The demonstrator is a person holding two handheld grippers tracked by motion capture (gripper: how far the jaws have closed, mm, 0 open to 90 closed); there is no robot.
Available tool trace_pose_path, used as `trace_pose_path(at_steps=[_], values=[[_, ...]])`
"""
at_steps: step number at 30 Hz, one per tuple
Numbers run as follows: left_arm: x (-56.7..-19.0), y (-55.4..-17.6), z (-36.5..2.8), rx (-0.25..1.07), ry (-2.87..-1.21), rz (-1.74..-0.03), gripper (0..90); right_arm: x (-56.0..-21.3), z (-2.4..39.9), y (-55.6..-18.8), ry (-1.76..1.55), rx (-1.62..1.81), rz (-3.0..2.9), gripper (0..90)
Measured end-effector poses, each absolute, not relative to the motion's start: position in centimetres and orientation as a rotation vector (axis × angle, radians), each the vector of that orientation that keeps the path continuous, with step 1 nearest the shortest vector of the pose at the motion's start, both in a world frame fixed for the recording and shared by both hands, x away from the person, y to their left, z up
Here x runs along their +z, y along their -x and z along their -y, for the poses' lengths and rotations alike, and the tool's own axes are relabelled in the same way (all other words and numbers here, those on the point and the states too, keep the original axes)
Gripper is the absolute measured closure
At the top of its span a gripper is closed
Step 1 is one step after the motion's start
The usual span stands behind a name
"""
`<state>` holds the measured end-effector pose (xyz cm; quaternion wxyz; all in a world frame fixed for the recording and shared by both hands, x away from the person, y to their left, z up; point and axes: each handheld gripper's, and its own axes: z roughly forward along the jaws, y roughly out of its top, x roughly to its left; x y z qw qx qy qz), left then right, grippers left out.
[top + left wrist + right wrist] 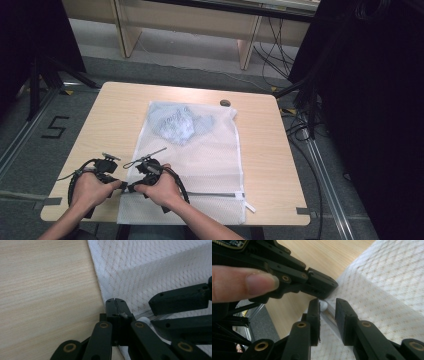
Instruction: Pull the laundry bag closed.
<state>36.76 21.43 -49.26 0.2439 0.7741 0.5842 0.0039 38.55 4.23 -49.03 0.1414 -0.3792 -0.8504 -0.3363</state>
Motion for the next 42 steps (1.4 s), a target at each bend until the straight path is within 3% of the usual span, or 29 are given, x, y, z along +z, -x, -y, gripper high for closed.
trace_pose_path(at_steps=[22,25,42], values=[[-49.3,-36.7,-21.4,0.024,-2.122,-1.58,89.8,-49.5,-5.4,-38.7,1.067,-0.926,2.44,82.1],[-49.3,-36.6,-21.4,0.028,-2.124,-1.574,89.8,-49.8,-5.3,-38.6,1.074,-0.906,2.423,86.5],[-49.3,-36.5,-21.0,0.079,-2.183,-1.515,89.9,-49.6,-4.5,-38.2,1.106,-0.884,2.505,87.2]])
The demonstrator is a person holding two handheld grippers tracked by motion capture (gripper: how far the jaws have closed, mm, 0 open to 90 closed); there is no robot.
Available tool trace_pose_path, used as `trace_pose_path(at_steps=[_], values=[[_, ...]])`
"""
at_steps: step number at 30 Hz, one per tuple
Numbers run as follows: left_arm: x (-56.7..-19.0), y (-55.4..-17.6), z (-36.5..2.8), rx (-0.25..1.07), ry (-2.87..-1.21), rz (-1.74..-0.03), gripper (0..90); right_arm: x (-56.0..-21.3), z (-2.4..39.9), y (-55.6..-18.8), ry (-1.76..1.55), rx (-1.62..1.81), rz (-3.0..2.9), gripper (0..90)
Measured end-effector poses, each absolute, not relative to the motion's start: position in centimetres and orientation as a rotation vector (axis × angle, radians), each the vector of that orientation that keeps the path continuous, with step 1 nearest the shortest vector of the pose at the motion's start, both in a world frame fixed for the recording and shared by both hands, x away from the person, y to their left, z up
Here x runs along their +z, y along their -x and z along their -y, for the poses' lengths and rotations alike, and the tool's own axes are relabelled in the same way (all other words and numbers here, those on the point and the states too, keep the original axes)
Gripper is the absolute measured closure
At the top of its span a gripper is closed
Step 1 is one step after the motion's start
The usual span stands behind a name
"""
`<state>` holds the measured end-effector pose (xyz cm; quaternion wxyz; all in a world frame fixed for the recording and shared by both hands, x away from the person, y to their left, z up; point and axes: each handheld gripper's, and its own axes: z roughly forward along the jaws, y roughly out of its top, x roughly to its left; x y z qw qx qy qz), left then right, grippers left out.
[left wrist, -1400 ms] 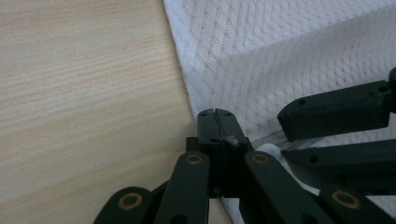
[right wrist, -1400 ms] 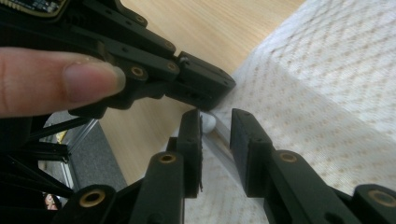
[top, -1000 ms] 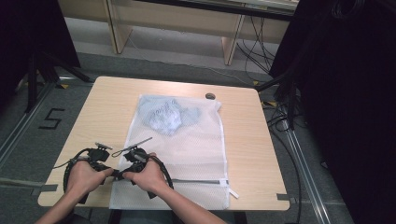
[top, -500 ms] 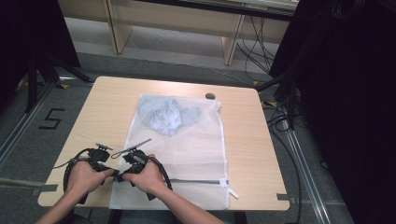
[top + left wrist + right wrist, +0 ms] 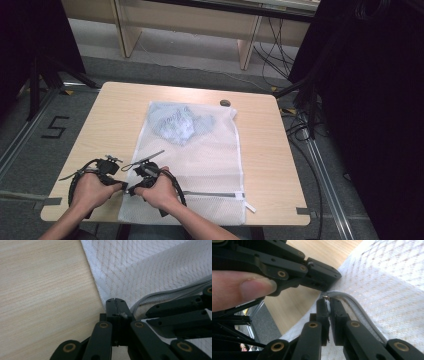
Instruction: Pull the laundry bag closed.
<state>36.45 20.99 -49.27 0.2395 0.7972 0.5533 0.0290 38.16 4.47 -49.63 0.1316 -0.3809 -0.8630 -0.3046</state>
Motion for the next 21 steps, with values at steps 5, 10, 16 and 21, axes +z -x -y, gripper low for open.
trace_pose_path(at_steps=[5,10,16,21], values=[[-49.26,-36.5,-21.11,0.077,-2.191,-1.505,89.9,-49.32,-4.17,-37.97,1.144,-0.856,2.489,87.2],[-49.25,-36.48,-21.08,0.075,-2.186,-1.511,89.9,-49.06,-3.98,-37.82,1.15,-0.847,2.507,87.1],[-49.25,-36.45,-21.01,0.076,-2.182,-1.518,90.0,-48.83,-3.76,-37.73,1.145,-0.84,2.515,87.1],[-49.25,-36.45,-21.01,0.077,-2.182,-1.518,89.9,-48.61,-3.67,-37.65,1.124,-0.858,2.53,87.1]])
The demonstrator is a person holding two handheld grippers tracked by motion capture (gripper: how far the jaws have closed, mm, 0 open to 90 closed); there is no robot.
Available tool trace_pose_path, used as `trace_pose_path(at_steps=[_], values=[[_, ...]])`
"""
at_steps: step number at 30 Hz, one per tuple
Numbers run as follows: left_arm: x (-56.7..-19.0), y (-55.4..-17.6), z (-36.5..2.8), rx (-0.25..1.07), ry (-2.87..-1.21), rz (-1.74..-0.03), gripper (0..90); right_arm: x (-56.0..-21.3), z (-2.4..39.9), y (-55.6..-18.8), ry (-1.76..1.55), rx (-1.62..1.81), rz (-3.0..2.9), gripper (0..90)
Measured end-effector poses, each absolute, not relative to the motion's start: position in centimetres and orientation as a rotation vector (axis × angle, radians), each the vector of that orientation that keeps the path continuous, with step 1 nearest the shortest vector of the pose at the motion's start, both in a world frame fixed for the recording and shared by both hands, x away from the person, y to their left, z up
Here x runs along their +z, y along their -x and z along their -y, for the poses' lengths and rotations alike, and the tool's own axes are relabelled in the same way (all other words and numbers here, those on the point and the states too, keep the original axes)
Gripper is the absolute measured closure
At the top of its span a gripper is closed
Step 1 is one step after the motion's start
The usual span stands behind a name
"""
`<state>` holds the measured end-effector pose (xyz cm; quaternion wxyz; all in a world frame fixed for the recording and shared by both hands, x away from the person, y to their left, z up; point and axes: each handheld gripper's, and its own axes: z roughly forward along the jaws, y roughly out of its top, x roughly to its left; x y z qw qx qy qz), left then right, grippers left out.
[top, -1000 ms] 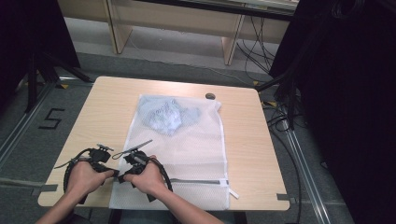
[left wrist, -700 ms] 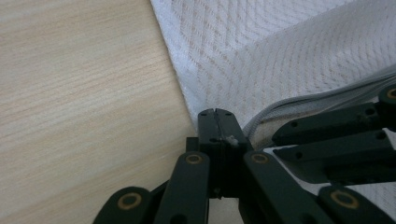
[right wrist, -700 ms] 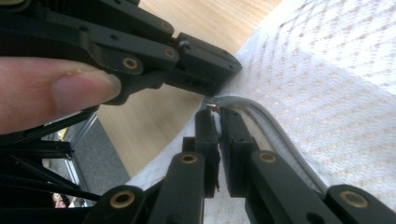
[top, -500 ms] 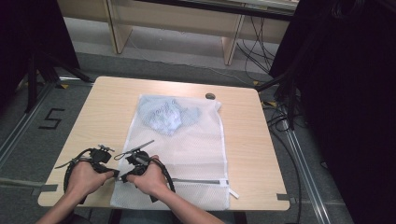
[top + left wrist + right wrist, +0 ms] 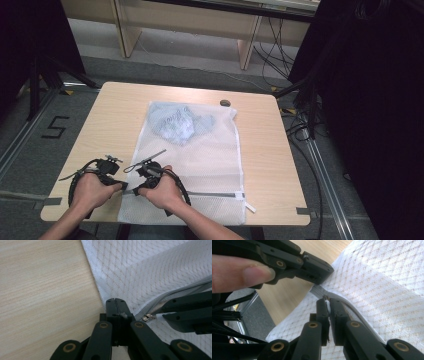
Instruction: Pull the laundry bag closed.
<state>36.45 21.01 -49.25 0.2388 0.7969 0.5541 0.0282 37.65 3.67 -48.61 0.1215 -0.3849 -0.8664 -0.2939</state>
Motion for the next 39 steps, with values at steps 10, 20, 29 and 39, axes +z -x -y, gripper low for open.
trace_pose_path(at_steps=[10,20,29,39], values=[[-49.2,-36.4,-20.9,0.058,-2.152,-1.552,90.0,-48.4,-3.3,-37.6,1.116,-0.841,2.527,87.1],[-49.2,-36.4,-21.0,0.064,-2.174,-1.534,89.9,-48.3,-2.9,-37.7,1.092,-0.83,2.555,87.1],[-49.2,-36.4,-20.9,0.054,-2.154,-1.553,89.9,-48.2,-2.7,-37.7,1.078,-0.823,2.576,87.1],[-49.2,-36.4,-21.0,0.052,-2.164,-1.547,89.9,-48.2,-2.6,-37.6,1.101,-0.81,2.562,87.1]])
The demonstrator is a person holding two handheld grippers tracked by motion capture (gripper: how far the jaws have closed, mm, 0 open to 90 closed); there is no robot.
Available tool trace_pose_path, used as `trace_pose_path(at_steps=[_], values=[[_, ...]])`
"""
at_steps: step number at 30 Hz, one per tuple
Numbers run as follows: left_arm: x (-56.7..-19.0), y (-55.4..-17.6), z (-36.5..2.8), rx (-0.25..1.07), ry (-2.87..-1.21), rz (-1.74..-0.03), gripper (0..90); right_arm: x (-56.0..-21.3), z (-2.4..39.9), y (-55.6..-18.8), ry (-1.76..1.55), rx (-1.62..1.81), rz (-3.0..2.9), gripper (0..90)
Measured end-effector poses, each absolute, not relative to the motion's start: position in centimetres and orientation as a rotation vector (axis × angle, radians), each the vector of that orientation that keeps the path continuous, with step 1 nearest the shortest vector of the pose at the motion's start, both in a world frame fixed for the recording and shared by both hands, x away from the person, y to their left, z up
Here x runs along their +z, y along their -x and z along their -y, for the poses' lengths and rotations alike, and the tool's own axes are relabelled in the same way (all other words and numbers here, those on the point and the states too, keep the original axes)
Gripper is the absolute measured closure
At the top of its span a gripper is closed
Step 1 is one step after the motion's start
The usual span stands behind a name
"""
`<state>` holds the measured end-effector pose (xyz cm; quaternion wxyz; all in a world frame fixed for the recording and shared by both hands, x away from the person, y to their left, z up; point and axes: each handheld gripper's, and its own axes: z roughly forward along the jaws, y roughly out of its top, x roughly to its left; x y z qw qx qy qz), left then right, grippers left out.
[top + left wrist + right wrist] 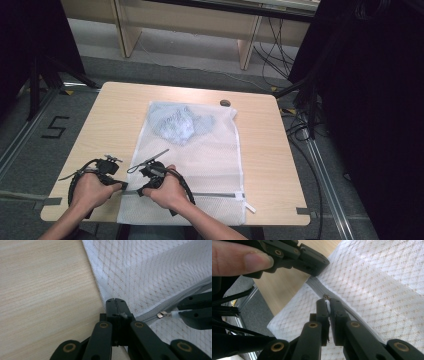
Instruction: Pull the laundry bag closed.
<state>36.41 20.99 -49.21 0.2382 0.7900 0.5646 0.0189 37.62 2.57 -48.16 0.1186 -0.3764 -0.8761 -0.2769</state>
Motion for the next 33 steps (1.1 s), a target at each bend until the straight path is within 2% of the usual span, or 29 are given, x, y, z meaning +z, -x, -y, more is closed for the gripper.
trace_pose_path(at_steps=[22,33], values=[[-49.25,-36.56,-21.23,0.066,-2.19,-1.506,89.9,-47.84,-2.15,-37.4,1.117,-0.798,2.555,87.1],[-49.24,-36.39,-21.02,0.05,-2.158,-1.546,89.9,-47.66,-1.95,-37.35,1.104,-0.812,2.552,87.1]])
